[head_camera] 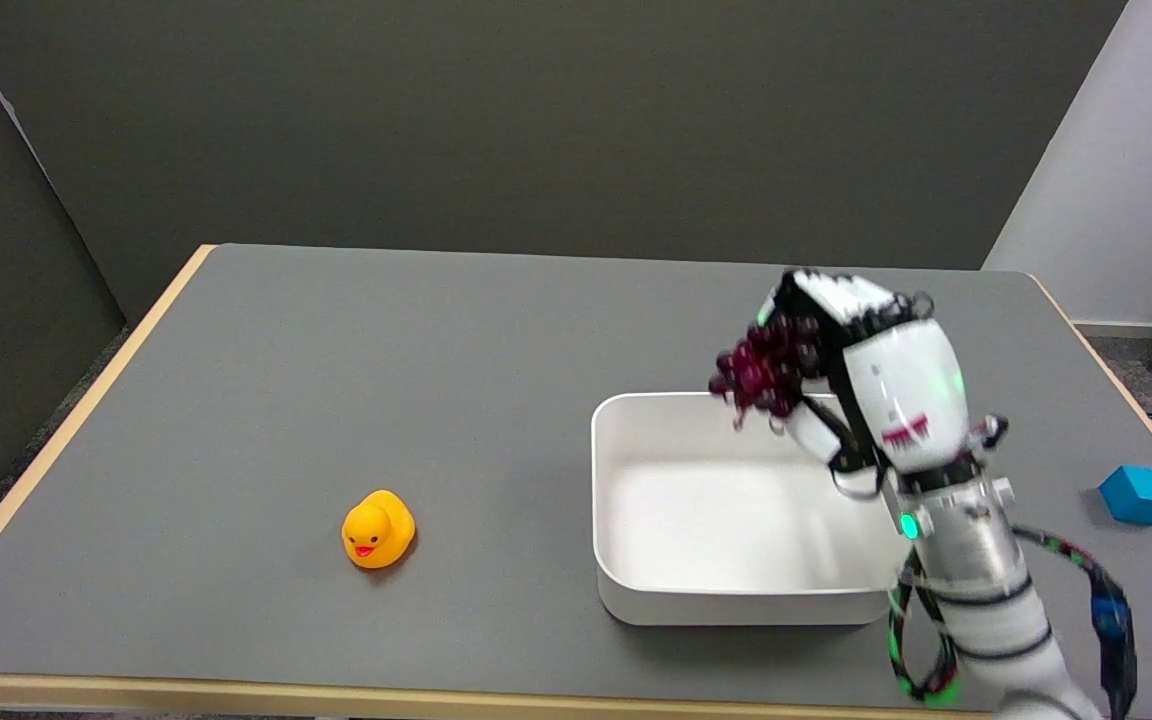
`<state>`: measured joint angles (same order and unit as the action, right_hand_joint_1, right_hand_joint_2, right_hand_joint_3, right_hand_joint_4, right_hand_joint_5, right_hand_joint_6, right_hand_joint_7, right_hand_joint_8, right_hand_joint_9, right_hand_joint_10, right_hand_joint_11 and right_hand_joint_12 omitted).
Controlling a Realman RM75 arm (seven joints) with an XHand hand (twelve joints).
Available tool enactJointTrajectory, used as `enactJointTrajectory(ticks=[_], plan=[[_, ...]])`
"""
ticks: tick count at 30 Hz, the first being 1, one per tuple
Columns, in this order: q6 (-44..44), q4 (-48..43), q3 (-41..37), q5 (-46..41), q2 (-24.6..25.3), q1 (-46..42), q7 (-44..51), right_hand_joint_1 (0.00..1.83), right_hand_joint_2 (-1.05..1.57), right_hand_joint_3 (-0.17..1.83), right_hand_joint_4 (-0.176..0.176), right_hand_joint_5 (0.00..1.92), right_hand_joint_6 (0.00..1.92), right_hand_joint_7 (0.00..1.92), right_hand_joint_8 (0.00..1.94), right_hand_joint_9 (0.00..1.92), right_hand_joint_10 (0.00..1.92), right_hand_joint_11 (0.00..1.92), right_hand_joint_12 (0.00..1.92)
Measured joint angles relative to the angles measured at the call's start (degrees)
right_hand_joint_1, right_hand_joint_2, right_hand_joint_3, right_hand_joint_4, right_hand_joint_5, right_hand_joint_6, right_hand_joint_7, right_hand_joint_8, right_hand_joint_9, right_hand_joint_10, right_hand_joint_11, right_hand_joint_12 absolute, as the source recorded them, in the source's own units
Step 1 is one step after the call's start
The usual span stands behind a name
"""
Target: Place the grape into the white box.
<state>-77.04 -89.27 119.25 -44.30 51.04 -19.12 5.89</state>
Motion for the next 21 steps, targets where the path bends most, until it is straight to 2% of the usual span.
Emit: enactJointTrajectory(ticks=[2,4,6,7,8,9,10,13,21], plan=[[-2.9,1.44,1.4,0.46,0.59,-1.01,-0.44,1.17,1.07,0.49,-0.176,0.63,1.57,0.69,1.62,0.91,1.82,0.73,1.92],[-5.25,2.76,2.6,0.62,1.09,-1.79,-0.92,0.76,0.76,0.88,-0.009,0.5,1.06,0.76,1.07,0.73,1.37,0.58,1.77],[-7.29,4.06,3.71,0.63,1.56,-2.45,-1.72,0.69,0.74,0.88,-0.001,0.45,0.91,0.67,0.89,0.58,1.23,0.49,1.69],[-8.12,4.6,4.17,0.6,1.73,-2.68,-2.24,0.6,0.68,0.9,-0.001,0.32,0.72,0.44,0.65,0.36,0.86,0.3,1.38],[-8.77,5.04,4.56,0.54,1.87,-2.89,-2.81,0.47,0.59,0.92,-0.002,0.14,0.47,0.13,0.34,0.07,0.36,0.06,0.96],[-9.53,5.59,5.05,0.44,2.03,-3.12,-3.69,0.43,0.57,0.91,-0.006,0.08,0.35,0.03,0.17,0.0,0.15,0.0,0.78],[-10.15,6.09,5.39,0.27,2.15,-3.3,-4.61,0.43,0.56,0.89,-0.011,0.05,0.26,0.01,0.04,0.0,0.04,0.0,0.68],[-11.91,7.58,6.36,-0.49,2.45,-3.72,-8.55,0.41,0.55,0.84,-0.019,0.01,0.09,0.0,0.0,0.0,0.0,0.0,0.44],[-13.14,11.06,7.85,-3.63,2.59,-3.37,-19.35,0.42,0.54,0.84,-0.025,0.0,0.1,0.0,0.0,0.0,0.0,0.0,0.44]])
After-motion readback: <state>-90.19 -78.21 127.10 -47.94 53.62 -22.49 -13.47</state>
